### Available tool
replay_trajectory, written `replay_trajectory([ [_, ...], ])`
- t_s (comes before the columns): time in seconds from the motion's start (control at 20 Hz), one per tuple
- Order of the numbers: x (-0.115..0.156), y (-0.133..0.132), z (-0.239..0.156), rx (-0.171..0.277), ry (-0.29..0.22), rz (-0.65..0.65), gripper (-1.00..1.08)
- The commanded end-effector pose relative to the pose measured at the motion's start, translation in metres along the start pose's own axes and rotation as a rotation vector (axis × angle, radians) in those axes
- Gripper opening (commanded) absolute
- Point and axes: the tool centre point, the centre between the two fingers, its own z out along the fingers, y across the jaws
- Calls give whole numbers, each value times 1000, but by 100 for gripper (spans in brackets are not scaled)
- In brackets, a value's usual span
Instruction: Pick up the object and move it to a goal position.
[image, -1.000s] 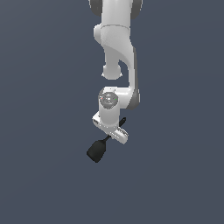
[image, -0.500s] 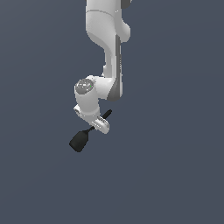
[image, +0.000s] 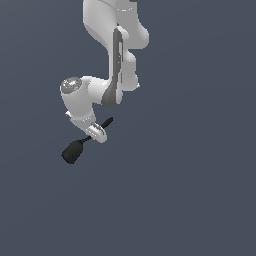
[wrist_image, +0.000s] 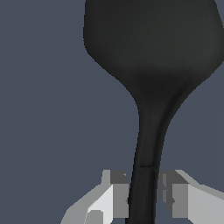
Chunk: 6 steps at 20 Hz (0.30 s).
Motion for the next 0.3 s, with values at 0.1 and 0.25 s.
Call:
replay_trajectory([
  [0.1, 5, 15, -6, 1, 1, -2, -100],
  [0.25, 7, 17, -7, 0, 2, -2, -100],
])
